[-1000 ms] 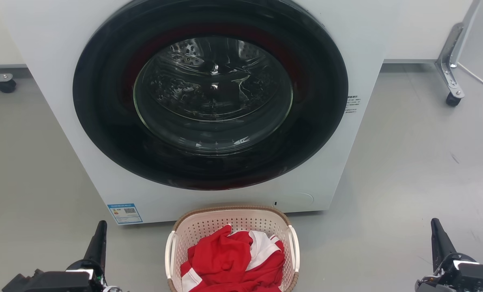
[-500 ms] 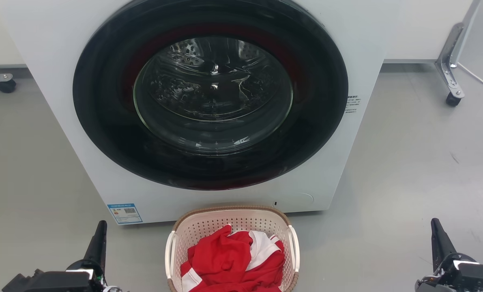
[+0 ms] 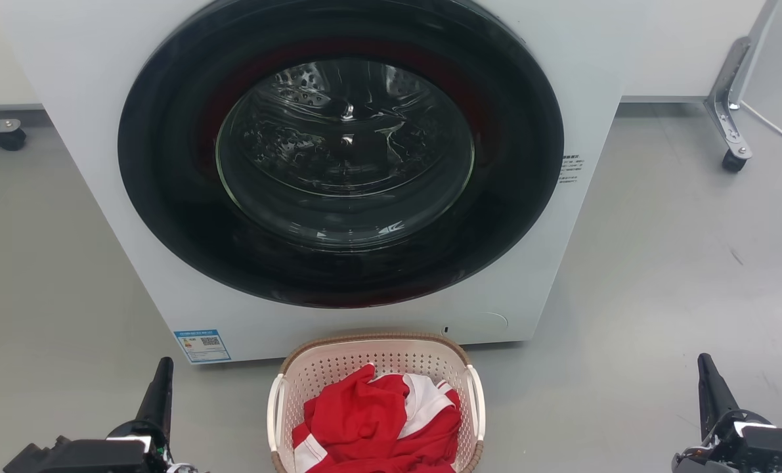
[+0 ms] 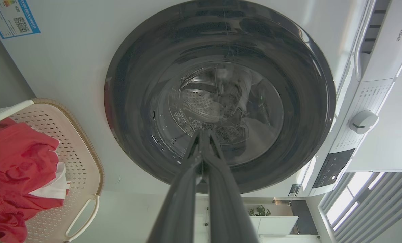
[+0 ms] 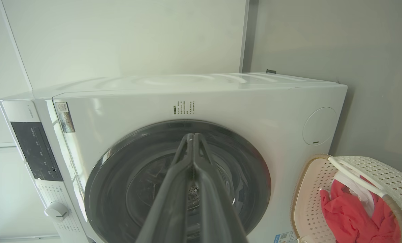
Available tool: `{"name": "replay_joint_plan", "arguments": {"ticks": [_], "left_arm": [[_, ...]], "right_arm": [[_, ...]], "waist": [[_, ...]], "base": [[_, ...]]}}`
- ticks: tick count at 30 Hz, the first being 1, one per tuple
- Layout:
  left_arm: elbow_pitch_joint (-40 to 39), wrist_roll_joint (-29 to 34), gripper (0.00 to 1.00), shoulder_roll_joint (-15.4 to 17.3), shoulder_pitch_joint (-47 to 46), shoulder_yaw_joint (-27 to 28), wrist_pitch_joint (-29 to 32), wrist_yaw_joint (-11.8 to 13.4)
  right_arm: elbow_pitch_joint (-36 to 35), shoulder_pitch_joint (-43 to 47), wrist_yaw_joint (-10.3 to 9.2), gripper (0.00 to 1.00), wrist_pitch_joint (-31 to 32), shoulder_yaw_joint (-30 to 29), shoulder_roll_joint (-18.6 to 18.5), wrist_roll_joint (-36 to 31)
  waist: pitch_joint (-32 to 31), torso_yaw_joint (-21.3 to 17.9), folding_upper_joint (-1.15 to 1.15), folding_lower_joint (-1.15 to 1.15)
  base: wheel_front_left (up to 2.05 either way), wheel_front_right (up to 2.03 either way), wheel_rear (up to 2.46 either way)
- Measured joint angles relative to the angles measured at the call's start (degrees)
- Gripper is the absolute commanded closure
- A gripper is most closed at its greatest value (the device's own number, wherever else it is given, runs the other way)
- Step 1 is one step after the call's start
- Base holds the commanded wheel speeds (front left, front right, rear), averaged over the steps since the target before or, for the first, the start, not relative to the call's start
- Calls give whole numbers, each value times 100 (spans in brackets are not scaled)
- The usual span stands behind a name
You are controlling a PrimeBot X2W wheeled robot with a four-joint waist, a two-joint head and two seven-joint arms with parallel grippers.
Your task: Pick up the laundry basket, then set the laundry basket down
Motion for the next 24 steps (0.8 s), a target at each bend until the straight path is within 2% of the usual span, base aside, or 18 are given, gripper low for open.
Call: {"name": "replay_joint_plan", "arguments": {"ticks": [24], "left_arm": [[-1,0,100,0,0,0,0,0]], "right_arm": [[-2,0,0,100,0,0,0,0]], "waist": [[1,0,0,0]], "base": [[0,0,0]]}}
